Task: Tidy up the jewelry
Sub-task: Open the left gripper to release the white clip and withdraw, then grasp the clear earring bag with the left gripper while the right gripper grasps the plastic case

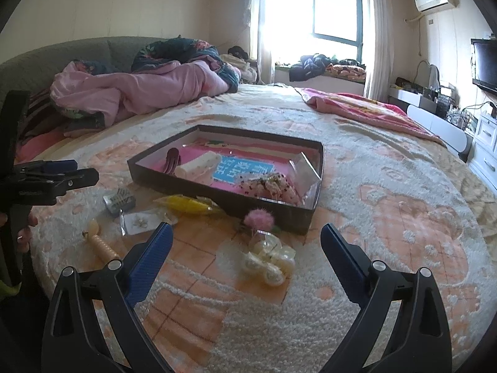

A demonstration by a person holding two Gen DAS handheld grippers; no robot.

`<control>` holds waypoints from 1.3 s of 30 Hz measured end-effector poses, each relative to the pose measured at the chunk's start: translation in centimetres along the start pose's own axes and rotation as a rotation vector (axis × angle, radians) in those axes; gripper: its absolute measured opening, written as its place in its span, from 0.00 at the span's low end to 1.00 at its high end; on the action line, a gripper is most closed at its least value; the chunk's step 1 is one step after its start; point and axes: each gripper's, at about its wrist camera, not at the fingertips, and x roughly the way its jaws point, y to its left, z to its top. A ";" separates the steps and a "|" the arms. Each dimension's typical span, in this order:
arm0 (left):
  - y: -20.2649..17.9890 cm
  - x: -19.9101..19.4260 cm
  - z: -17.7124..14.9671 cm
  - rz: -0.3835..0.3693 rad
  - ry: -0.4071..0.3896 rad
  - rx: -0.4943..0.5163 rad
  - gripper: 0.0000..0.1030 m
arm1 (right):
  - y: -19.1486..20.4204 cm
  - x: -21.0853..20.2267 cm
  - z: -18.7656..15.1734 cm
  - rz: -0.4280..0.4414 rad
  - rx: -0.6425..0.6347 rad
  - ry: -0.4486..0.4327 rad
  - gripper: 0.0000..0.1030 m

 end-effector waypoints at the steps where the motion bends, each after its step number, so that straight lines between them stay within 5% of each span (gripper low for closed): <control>1: -0.2 0.0 -0.1 -0.005 0.002 0.005 0.89 | 0.0 0.1 -0.1 -0.001 0.003 0.006 0.90; 6: -1.8 0.1 -0.8 -0.046 0.020 0.053 0.89 | -0.4 0.6 -0.8 -0.007 0.031 0.045 0.90; 15: -5.0 1.7 -1.6 -0.133 0.076 0.133 0.70 | -2.0 2.2 -1.7 -0.010 0.089 0.094 0.90; 29: -6.6 6.0 -1.4 -0.135 0.190 0.158 0.60 | -3.1 4.5 -2.4 0.020 0.158 0.155 0.84; 39: -7.6 7.6 -1.6 -0.138 0.228 0.175 0.45 | -3.1 5.6 -2.4 0.044 0.169 0.174 0.46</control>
